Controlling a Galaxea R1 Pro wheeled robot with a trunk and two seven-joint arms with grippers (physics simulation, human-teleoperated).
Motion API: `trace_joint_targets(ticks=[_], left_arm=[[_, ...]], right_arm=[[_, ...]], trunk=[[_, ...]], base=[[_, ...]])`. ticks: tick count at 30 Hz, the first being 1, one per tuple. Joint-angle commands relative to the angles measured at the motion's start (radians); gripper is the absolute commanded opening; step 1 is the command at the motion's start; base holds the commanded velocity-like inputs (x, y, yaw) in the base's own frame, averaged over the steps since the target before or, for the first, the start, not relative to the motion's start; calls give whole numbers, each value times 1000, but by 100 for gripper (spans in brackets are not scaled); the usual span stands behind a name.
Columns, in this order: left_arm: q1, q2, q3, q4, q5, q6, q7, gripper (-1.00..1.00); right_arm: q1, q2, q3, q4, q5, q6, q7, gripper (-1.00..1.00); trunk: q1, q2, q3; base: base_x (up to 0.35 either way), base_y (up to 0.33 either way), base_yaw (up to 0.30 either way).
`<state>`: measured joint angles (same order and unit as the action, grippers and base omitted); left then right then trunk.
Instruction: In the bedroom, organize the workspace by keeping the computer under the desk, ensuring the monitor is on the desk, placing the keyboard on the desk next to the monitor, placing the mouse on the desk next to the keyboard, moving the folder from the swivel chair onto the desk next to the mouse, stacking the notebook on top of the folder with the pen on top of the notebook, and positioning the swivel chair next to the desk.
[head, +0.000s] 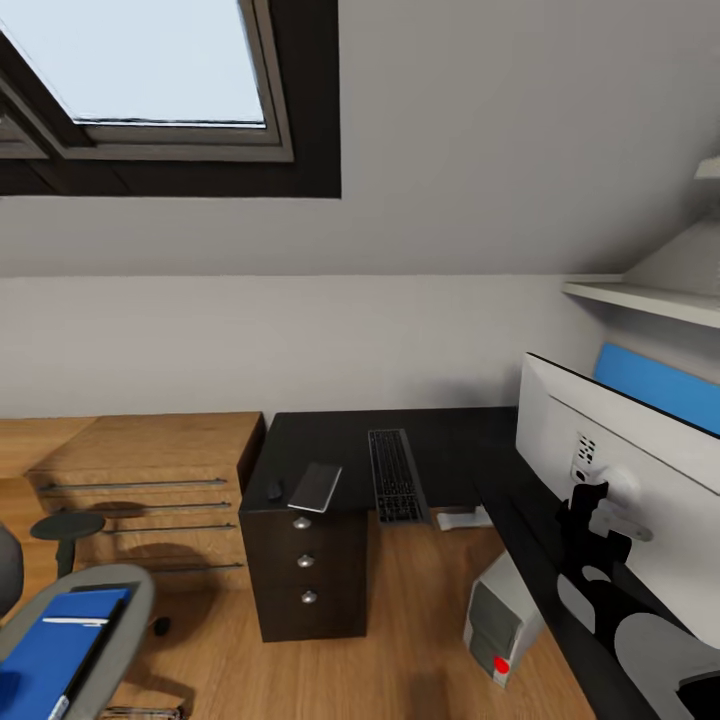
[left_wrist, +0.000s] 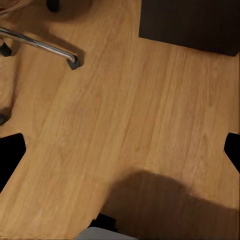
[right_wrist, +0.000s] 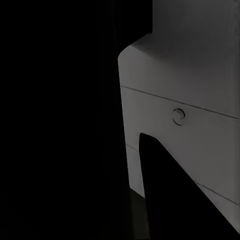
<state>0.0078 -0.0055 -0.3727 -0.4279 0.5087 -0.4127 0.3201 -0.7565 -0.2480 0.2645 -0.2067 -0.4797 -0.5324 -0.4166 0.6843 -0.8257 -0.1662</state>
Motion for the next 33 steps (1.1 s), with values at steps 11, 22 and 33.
trace_joint_targets(ticks=[11,22,33], left_arm=[[0,1,-5,-2,7,-3,8,100],[0,1,-3,-2,10,-3,8,100],[0,1,-3,-2,11,-3,7,100]], right_arm=[[-1,-1,16,-2,3,-3,-5,-100],[-1,0,16,-2,3,-3,-7,-100],[-1,0,16,-2,3,-3,-8,-100]], trunk=[[0,-1,-1],[0,-1,-1],[0,-1,-1]], base=[[-336,0,0],[-336,-28,0],[-317,-159,0]])
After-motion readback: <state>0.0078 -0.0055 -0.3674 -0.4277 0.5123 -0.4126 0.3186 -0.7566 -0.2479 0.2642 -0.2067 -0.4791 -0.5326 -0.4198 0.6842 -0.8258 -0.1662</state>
